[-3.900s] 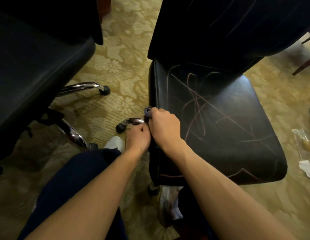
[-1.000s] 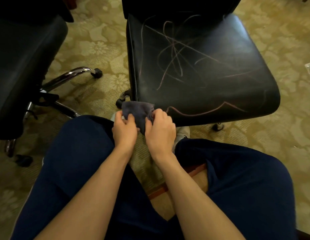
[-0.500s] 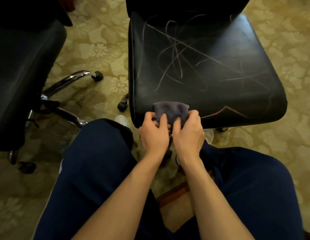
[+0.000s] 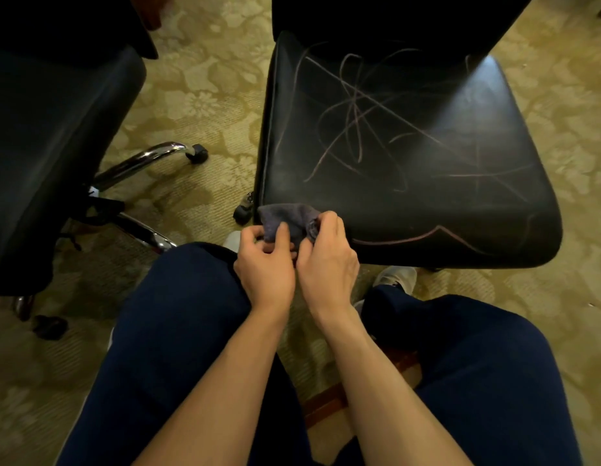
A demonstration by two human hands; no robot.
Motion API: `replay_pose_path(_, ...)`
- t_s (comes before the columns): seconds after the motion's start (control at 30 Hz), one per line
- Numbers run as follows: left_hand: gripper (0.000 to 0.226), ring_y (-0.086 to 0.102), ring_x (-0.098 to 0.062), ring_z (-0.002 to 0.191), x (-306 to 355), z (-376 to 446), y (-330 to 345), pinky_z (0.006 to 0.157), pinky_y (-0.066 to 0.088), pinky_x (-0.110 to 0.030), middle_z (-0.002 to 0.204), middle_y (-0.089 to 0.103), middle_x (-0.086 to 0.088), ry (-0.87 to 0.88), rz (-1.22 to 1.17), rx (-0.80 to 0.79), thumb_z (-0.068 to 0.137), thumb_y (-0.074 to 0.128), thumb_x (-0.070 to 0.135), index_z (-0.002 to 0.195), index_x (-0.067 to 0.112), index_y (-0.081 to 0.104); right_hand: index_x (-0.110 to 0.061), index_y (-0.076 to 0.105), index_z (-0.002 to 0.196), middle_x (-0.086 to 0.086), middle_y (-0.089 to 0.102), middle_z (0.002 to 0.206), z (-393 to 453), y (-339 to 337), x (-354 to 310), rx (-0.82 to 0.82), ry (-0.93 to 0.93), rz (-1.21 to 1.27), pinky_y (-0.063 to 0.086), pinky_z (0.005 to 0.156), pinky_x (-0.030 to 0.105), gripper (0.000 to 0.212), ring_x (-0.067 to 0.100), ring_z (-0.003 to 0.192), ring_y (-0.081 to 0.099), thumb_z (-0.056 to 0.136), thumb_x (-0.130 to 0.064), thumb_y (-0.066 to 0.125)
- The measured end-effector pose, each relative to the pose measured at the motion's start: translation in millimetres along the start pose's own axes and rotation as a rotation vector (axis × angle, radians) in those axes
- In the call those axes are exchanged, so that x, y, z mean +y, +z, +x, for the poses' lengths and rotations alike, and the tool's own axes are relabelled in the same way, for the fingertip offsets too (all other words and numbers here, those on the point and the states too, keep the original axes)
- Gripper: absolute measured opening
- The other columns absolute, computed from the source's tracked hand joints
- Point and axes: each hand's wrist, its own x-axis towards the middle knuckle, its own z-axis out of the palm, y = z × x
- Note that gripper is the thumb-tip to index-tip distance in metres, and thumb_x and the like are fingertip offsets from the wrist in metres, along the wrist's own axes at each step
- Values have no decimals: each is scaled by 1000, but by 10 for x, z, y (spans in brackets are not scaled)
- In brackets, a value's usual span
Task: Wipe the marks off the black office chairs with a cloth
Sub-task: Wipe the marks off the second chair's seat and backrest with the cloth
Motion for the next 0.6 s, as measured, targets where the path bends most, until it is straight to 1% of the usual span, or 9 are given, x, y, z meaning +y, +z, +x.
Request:
replay_pose_path(0.03,21,64,7,61,14,-41,67,59,50,-10,68,68,9,13,-1,4,93,67,36,101,18,61,-11,49,100,9,59,96,10,-44,58,-2,17,6,50,58,48,11,36,74,62,91,-15,54)
replay_pose_path(0.1,19,67,-3,67,28,-147,223,73,58,-31,66,67,10,54,22,-24,92,68,36,97,19,61,-11,48,98,9,58,97,44,-142,198,21,93,38,50,62,51,10,36,76,61,91,-14,53)
replay_pose_path(0.17,16,69,-12,72,61,-260,386,77,57,-42,66,67,10,101,30,-90,90,69,35,93,22,59,-12,48,97,8,57,97,89,-249,354,62,202,66,49,67,48,8,32,80,60,91,-13,53)
replay_pose_path(0.23,14,69,-16,77,87,-321,528,79,57,-45,69,68,9,122,52,-168,89,69,36,89,29,57,-13,48,96,6,58,95,114,-339,489,113,293,70,46,68,41,8,27,83,58,91,-13,54)
replay_pose_path(0.3,15,69,-19,82,85,-330,616,79,57,-45,71,69,9,113,76,-230,87,67,41,84,34,55,-13,47,96,4,56,94,115,-395,557,148,356,74,38,66,30,9,22,82,56,92,-13,54)
replay_pose_path(0.37,14,70,-15,75,67,-329,623,74,59,-43,69,71,7,88,32,-233,88,66,41,84,32,57,-13,47,98,3,54,96,96,-399,546,137,367,53,34,65,26,8,18,80,54,94,-14,54)
replay_pose_path(0.43,13,69,-7,65,51,-302,531,69,59,-36,66,70,5,53,-25,-158,92,66,38,90,26,61,-11,48,101,6,53,100,71,-329,442,97,310,0,35,64,29,9,21,80,54,95,-16,53)
replay_pose_path(0.5,19,66,-2,60,45,-216,389,65,57,-30,63,69,5,28,-39,-84,94,65,36,93,17,63,-10,49,103,9,53,100,40,-202,289,42,202,-60,42,59,35,13,27,79,58,95,-21,51)
replay_pose_path(0.6,22,68,-6,65,18,6,218,73,58,-36,64,69,5,18,-14,-38,93,66,37,92,16,64,-10,51,104,11,54,98,35,-15,77,-3,78,-113,50,55,42,18,32,74,62,95,-26,50)
